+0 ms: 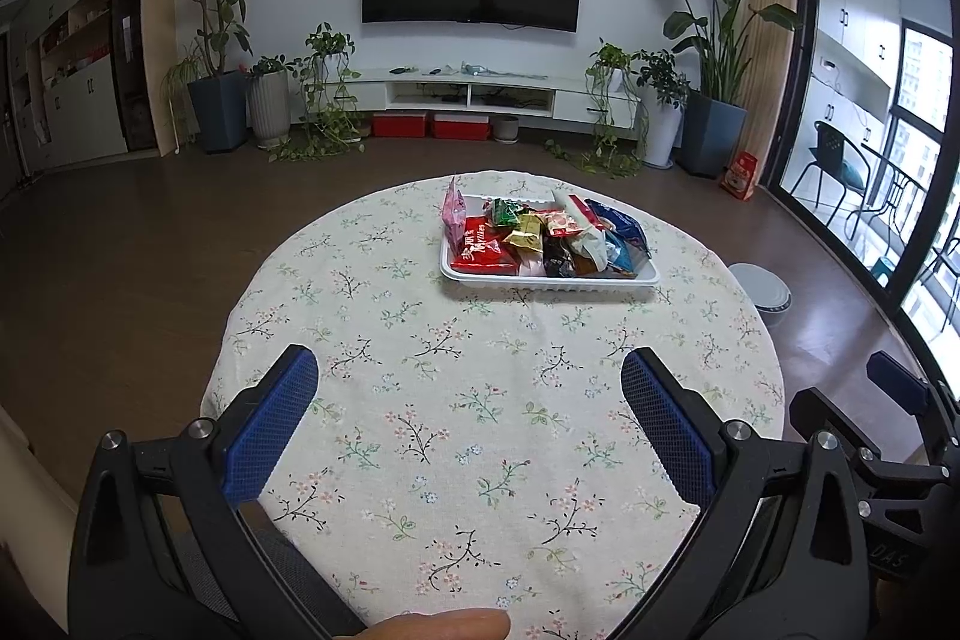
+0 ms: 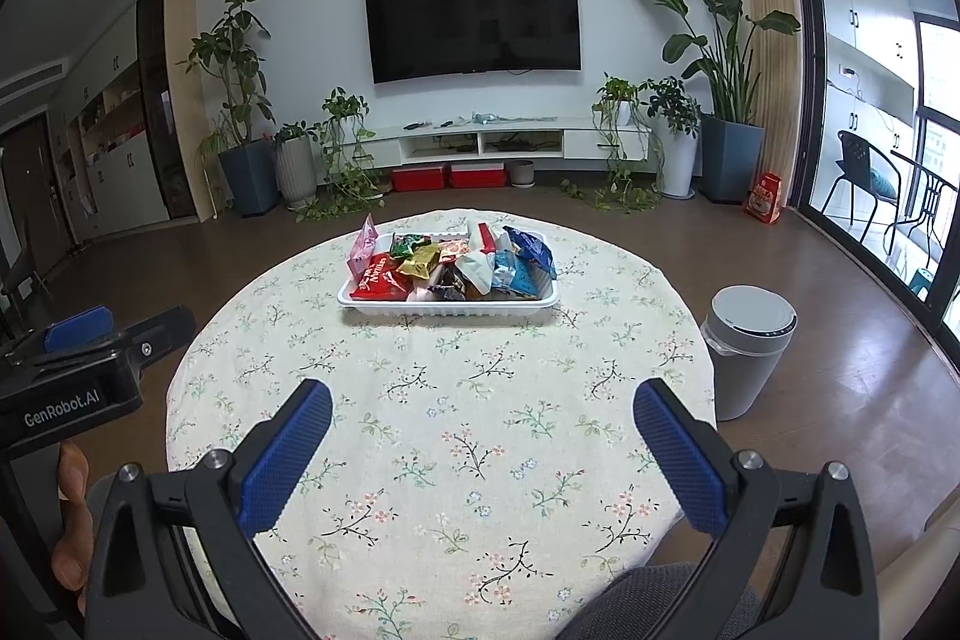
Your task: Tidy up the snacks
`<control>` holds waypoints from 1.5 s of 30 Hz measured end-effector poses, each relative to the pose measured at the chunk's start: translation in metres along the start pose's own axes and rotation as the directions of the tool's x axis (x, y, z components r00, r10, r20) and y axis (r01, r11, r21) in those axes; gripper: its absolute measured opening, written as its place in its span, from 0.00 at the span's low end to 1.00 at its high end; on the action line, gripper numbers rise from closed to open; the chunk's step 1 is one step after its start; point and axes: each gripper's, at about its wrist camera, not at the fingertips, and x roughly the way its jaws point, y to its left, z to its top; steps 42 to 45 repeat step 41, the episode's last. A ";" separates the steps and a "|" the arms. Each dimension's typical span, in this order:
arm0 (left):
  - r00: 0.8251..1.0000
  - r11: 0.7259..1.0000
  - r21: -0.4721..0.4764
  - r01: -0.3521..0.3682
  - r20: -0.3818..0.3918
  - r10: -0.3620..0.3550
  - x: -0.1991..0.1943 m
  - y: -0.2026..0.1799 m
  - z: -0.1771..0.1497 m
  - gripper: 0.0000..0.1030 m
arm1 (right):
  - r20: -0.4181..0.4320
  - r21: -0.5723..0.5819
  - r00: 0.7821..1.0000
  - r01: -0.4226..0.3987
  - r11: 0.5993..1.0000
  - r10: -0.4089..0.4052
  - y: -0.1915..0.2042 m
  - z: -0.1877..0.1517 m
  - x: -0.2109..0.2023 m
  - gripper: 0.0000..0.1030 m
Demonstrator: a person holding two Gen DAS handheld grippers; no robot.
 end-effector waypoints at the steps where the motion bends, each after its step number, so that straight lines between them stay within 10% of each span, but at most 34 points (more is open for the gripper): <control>1: 1.000 1.000 0.001 -0.002 0.000 0.002 0.000 0.000 0.000 1.00 | 0.000 0.000 1.000 0.000 1.000 0.000 0.000 0.000 0.000 1.00; 45: 1.000 1.000 0.008 -0.009 0.026 0.009 0.005 0.004 -0.012 1.00 | -0.026 0.000 1.000 0.010 1.000 -0.010 -0.007 -0.013 -0.007 1.00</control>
